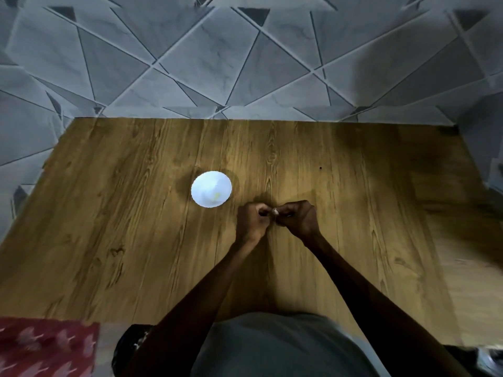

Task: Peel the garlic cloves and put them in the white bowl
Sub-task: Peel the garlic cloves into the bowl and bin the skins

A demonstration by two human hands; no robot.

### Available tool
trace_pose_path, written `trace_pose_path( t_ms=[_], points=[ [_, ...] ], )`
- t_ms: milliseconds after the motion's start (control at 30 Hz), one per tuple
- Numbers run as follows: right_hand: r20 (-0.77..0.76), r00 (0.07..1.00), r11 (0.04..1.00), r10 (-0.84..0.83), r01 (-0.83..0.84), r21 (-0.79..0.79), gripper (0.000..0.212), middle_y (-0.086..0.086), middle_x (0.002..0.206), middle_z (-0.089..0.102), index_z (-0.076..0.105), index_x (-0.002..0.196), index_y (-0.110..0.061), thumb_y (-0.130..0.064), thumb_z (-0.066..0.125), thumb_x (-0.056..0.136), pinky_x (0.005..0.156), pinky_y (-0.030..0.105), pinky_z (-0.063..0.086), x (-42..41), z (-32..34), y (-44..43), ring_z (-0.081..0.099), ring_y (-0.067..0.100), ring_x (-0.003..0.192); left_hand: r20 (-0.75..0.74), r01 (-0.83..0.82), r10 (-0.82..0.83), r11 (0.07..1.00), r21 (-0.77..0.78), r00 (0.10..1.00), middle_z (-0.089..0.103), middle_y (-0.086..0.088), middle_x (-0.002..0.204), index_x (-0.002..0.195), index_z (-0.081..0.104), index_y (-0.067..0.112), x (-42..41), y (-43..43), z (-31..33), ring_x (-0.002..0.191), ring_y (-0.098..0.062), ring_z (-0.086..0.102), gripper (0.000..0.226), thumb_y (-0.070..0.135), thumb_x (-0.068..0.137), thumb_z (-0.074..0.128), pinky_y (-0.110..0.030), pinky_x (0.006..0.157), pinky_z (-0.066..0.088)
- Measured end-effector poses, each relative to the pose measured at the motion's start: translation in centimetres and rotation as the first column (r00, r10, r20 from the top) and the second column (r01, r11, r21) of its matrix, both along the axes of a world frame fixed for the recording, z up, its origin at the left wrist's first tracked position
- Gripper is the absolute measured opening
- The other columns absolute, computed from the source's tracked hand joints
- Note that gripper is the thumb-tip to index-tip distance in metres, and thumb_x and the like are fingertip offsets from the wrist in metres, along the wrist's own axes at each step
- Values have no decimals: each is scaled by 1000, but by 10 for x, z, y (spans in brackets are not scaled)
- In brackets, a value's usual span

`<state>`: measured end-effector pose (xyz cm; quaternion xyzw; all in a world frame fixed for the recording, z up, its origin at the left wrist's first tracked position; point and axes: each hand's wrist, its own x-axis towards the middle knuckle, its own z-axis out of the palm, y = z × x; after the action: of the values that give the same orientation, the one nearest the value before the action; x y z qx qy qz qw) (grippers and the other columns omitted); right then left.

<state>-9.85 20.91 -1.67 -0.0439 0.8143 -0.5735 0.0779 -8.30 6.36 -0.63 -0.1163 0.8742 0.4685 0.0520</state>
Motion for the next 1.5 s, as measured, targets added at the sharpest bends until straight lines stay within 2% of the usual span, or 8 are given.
trace_pose_path(
  t_ms=[200,367,633,800,1033,1200,1333,1500],
  points=[
    [130,977,981,-167,178,-76,12,4,80,76,77,81,-13,-5,83,74,70,37,62,0,-9,-5,74,18,73,138,-257,235,953,163,962,73,6,90,90,76,17,0,-2,-10,81,-5,66,7,17,84,72,-18,77,53],
    [204,950,964,-238,256,-66,14,7,85,76,75,84,-9,-3,83,74,73,36,62,-15,-18,-10,74,16,78,394,-532,358,602,595,847,69,-13,79,81,66,5,-2,-10,-7,76,-27,66,11,-5,85,63,-32,76,56],
    [-101,993,906,-68,103,411,6,-3,84,72,73,87,-13,-17,76,84,60,18,51,-23,-12,-8,63,5,71,280,-218,82,840,498,956,70,-6,87,106,71,10,13,-27,0,70,-11,62,18,6,96,56,-20,66,51],
    [-37,979,956,202,-188,226,23,-4,97,74,76,103,-11,0,73,83,70,12,54,9,9,0,67,-9,78,307,-143,-53,801,582,950,69,-6,84,109,64,9,26,-32,-1,68,-11,62,20,1,90,62,-21,63,50],
    [2,989,984,150,-150,93,9,-5,76,74,76,90,-6,-7,77,81,65,20,57,39,6,4,71,4,68,381,-173,-139,716,676,914,70,-6,83,101,61,7,47,-30,6,71,-10,65,8,7,93,62,-19,65,52],
    [74,994,926,77,-99,364,7,-16,67,64,73,78,-15,-13,76,83,60,22,56,45,-2,2,63,-2,59,107,39,-41,999,16,993,68,5,98,96,68,16,54,-37,-10,93,-9,61,7,18,90,67,-13,75,42],
    [166,986,849,30,-113,516,12,1,71,73,73,77,-9,-14,71,87,60,35,61,46,-6,-1,69,10,59,55,231,-233,847,-480,971,42,-2,138,127,55,23,68,-53,-24,129,-23,37,46,36,85,67,-37,103,35],
    [223,972,862,-76,-48,504,17,11,71,73,72,76,-2,-17,75,85,63,44,62,45,1,-10,72,26,64,84,289,-288,802,-523,954,22,0,155,145,38,27,78,-60,-29,142,-22,20,65,45,88,62,-37,110,25]
  ],
)
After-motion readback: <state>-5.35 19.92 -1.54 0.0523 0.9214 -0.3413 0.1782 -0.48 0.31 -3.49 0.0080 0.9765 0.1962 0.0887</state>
